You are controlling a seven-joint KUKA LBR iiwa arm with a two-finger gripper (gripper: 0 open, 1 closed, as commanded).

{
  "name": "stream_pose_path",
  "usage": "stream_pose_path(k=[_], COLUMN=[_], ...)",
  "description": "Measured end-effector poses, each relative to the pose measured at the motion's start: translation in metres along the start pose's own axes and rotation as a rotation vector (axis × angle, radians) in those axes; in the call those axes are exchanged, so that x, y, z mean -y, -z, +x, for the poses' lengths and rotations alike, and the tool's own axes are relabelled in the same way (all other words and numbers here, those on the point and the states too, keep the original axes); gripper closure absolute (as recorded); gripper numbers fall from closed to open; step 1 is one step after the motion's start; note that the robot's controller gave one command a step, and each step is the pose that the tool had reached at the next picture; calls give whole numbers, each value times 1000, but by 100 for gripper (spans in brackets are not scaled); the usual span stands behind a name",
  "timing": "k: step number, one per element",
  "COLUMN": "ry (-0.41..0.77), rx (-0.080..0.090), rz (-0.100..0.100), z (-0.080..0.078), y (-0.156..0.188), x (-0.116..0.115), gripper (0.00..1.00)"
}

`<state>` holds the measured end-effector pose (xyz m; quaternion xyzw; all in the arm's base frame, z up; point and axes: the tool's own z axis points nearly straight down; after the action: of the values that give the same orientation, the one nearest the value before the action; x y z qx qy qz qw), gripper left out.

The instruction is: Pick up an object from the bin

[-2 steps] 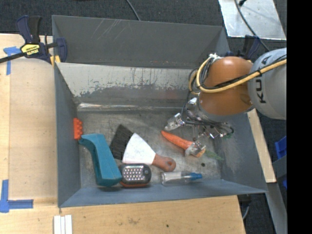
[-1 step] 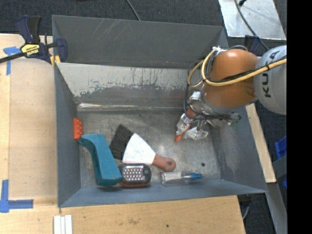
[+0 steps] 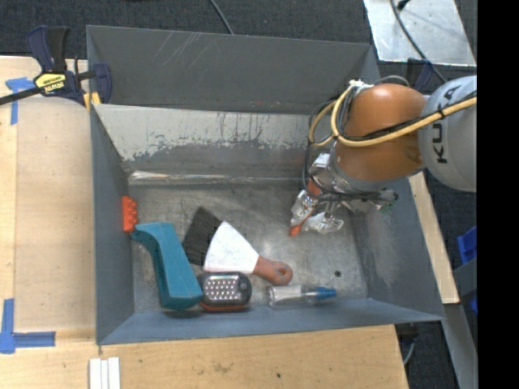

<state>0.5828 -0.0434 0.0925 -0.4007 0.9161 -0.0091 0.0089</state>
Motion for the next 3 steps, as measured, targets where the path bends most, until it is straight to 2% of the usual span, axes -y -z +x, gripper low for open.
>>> stream_pose_path(k=[1, 2, 3], ry=[402, 401, 543], rx=[0, -1, 0], rz=[-22, -25, -24], z=[-49, -49, -44], y=[137, 136, 134], x=[8, 8, 7], gripper=[100, 100, 100])
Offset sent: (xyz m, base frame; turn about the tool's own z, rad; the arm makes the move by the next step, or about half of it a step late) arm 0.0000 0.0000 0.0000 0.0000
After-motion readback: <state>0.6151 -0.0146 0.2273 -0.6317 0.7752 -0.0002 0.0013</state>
